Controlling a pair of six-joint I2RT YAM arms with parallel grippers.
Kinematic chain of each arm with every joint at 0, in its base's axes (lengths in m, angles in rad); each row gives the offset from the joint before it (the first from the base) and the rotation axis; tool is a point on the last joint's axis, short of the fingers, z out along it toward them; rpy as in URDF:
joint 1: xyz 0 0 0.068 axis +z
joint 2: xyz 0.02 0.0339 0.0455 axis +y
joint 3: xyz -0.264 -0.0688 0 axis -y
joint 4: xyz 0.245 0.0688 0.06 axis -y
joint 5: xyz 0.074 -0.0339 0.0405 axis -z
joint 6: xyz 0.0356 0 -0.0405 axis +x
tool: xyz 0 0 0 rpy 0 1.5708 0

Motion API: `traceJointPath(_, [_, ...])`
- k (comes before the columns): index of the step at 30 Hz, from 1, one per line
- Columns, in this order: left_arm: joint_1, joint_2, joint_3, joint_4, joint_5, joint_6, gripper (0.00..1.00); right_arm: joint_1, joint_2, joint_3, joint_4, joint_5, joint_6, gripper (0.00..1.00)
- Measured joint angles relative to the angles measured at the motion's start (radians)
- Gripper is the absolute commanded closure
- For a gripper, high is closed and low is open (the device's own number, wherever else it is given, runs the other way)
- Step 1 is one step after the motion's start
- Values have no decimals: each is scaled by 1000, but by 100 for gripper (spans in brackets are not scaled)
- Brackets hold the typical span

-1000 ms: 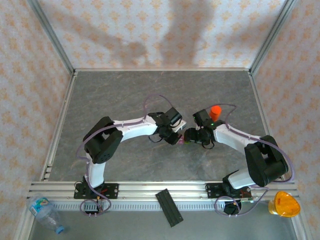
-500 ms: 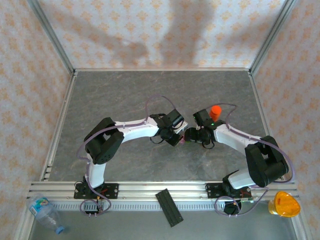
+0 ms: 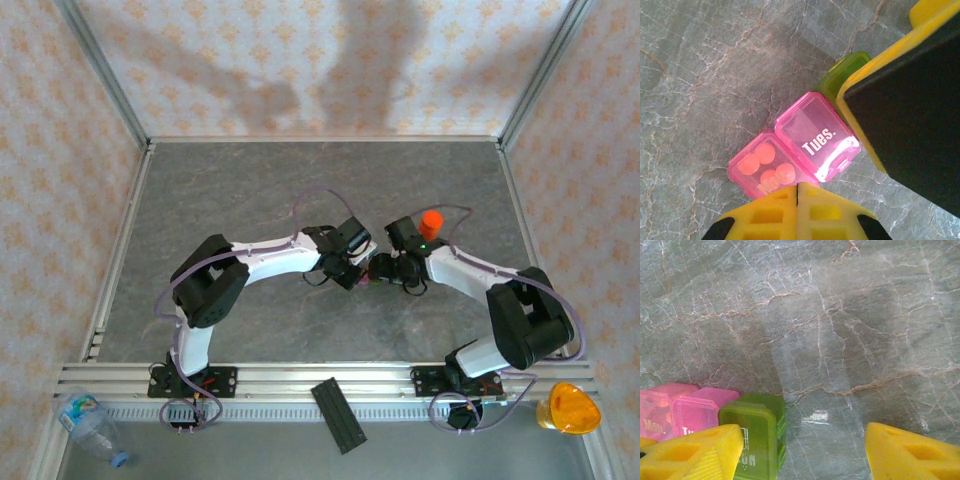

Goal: Sort the pills into containers

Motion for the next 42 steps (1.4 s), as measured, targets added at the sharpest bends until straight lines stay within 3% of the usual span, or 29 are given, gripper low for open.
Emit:
traceJointPath(11, [0, 2, 0, 5, -11, 0, 98, 0, 8, 6, 0, 0, 0, 34])
traceJointPath(22, [21, -25, -2, 13, -47, -13, 74, 0, 10, 23, -22, 5, 0, 34])
traceJointPath(28, [63, -169, -40, 48, -94, -20, 61, 0, 9, 39, -54, 8, 0, 34])
traceJointPath(31, [89, -251, -57, 75, -117, -27, 53, 0, 0, 63, -89, 8, -1, 33])
traceJointPath(33, [108, -298, -68, 88, -133, -29, 42, 0, -16, 97, -119, 8, -1, 33])
traceJointPath(35, [129, -341, -77, 101, -153, -31, 25, 0, -39, 147, -147, 10, -1, 32])
traceJointPath(36, [142, -362, -79, 105, -163, -31, 7, 0, -53, 183, -164, 15, -1, 30])
traceJointPath(37, [154, -382, -80, 111, -177, -29, 0, 0, -64, 220, -178, 20, -3, 29])
traceJointPath(42, [209, -480, -83, 128, -260, -17, 0, -17, -119, 429, -228, 57, -12, 16])
